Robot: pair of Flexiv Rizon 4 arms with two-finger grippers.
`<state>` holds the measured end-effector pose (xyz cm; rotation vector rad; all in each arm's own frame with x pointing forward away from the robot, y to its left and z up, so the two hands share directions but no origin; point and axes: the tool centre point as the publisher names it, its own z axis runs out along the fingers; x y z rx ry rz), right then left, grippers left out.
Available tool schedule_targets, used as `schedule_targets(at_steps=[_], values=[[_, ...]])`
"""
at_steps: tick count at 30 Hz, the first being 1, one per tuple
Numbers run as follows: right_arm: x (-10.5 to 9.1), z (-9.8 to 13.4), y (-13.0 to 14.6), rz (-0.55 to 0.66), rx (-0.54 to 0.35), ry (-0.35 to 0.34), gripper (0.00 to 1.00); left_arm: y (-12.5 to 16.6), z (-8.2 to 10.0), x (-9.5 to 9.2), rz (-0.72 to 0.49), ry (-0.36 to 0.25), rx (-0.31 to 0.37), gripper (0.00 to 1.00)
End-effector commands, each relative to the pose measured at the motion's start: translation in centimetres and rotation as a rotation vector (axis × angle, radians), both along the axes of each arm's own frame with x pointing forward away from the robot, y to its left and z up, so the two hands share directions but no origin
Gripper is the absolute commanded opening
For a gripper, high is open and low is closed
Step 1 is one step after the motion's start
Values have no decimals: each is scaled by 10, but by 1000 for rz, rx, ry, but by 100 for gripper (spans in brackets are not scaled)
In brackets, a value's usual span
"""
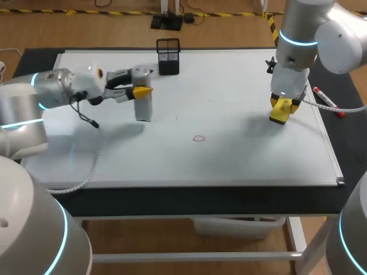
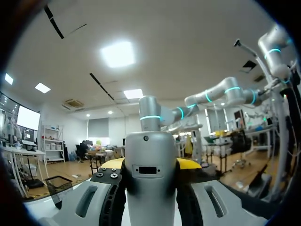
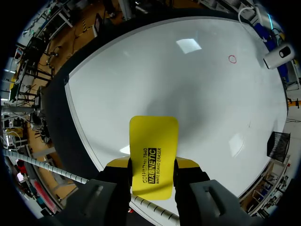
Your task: Pick up the inspection probe, press it on each red-marked spot on the whiteboard one by one, put down the probe, pick up the eraser, and wipe off all the red marks.
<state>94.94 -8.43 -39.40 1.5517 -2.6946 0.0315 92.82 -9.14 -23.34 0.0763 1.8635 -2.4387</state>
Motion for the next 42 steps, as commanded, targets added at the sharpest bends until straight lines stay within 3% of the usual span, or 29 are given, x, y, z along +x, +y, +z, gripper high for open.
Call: schedule_targets(at_steps=[1,11,28,33,42], values=[[0,1,-1,2,-2,0,0,23,4,-3,44,9,0,0],[0,1,-1,2,-2,0,0,47,-2,4,75,24,-7,0],[0,1,-1,2,-2,0,0,53,0,4,82,22,-11,0],[-15,3,29,46,-9,-4,0,53,0,4,82,22,-11,0],[-38,15,107,154,-11,-10,0,53,0,4,82,22,-11,0]])
